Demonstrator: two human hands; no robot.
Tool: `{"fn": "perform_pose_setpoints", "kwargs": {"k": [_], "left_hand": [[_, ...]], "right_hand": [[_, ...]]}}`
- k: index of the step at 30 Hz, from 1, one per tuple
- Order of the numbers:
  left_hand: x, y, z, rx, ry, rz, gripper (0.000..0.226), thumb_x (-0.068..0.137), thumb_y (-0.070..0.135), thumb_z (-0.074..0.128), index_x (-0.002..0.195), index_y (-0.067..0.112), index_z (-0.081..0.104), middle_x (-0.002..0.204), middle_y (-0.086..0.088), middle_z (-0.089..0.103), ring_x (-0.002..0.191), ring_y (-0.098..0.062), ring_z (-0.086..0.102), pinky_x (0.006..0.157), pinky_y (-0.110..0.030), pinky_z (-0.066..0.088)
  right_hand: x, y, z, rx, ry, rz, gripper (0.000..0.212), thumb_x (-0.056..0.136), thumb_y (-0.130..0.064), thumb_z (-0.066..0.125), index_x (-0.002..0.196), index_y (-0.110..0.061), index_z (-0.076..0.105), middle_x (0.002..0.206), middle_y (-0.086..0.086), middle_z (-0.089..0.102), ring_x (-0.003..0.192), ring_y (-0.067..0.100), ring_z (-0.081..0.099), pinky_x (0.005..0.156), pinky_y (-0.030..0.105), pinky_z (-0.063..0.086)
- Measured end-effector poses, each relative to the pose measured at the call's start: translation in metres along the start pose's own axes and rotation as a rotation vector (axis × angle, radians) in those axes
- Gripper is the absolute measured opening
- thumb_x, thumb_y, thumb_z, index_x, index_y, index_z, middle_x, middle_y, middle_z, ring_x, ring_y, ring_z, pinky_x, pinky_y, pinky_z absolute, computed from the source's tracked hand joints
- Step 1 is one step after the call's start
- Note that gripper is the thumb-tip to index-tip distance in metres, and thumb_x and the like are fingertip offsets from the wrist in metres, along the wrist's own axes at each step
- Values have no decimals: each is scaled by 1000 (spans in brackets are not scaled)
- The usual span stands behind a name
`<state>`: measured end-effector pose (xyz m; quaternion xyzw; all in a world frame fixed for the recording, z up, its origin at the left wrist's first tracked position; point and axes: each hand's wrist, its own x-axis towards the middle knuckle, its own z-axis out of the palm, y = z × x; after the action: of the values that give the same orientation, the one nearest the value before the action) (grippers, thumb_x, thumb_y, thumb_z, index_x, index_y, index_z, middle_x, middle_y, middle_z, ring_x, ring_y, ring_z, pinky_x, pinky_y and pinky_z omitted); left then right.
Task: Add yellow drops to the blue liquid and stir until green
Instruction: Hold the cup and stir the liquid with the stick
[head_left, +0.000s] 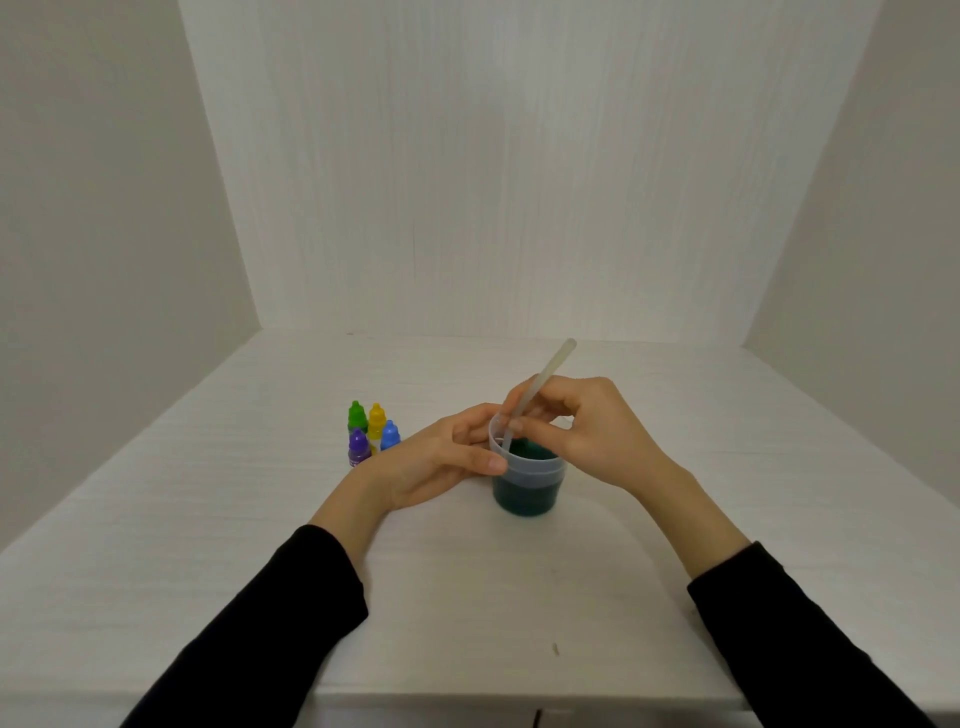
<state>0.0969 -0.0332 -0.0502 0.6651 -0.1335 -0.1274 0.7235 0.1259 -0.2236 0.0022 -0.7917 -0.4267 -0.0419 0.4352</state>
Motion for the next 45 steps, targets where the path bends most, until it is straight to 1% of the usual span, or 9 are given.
{"fn": "perform_pose_setpoints", "kwargs": {"k": [7,13,17,21,26,31,35,41,45], "left_hand": [[1,0,-1,-27,-13,-12,65,72,8,72,133,18,51,130,2,64,122,-15,58,94,-27,49],[2,-2,-3,-20,-6,-20,74,68,14,74,137,18,48,135,-5,59,126,-20,54,97,-30,45],[1,-2,-3,-20,-4,-10,68,73,6,70,136,17,49,134,-5,60,123,-18,56,96,-29,46],[1,-2,-3,-5,-3,0,60,78,-1,60,134,18,50,132,-2,61,122,-17,56,99,-31,46],[-1,0,-1,3,2,0,61,77,0,61,135,15,49,137,-6,57,126,-21,54,99,-32,48],[0,0,0,-8,2,2,66,77,0,61,138,20,46,146,-5,49,135,-22,47,111,-41,40],[1,-1,-1,-28,-9,-1,63,77,0,62,135,24,49,140,-1,56,129,-16,53,100,-32,47],[2,-2,-3,-48,-15,-10,67,70,8,73,133,17,51,131,-1,63,123,-17,57,96,-27,48],[3,-4,-4,-26,-7,-20,73,69,12,73,137,17,48,137,-5,59,126,-20,55,97,-29,47]], "right_hand": [[2,4,-4,-177,17,-6,14,87,-17,61,94,-28,67,90,-13,70,83,4,64,78,23,53],[2,3,-14,-313,66,-12,12,86,-14,59,93,-21,65,82,-4,68,76,12,61,73,34,55],[1,1,-13,-233,34,30,16,81,-9,61,81,-25,64,74,1,67,70,19,62,70,40,55],[-2,-2,-11,-79,10,21,20,76,-6,67,72,-25,65,69,-4,66,66,12,61,70,32,54],[-2,-4,-3,37,-21,-22,11,80,-12,71,83,-22,69,79,-6,73,72,6,66,73,21,53],[1,-3,1,-4,-9,-1,15,84,-14,67,91,-28,66,84,-13,71,78,2,66,76,17,52],[4,-2,1,-92,-7,7,14,88,-17,62,95,-29,65,89,-14,69,84,3,65,78,15,51],[3,1,-6,-259,23,-17,12,89,-18,58,98,-21,66,92,-6,70,83,10,64,78,28,54],[1,2,-12,-334,52,-8,12,86,-16,59,92,-23,67,83,-4,69,77,13,63,73,34,55]]}}
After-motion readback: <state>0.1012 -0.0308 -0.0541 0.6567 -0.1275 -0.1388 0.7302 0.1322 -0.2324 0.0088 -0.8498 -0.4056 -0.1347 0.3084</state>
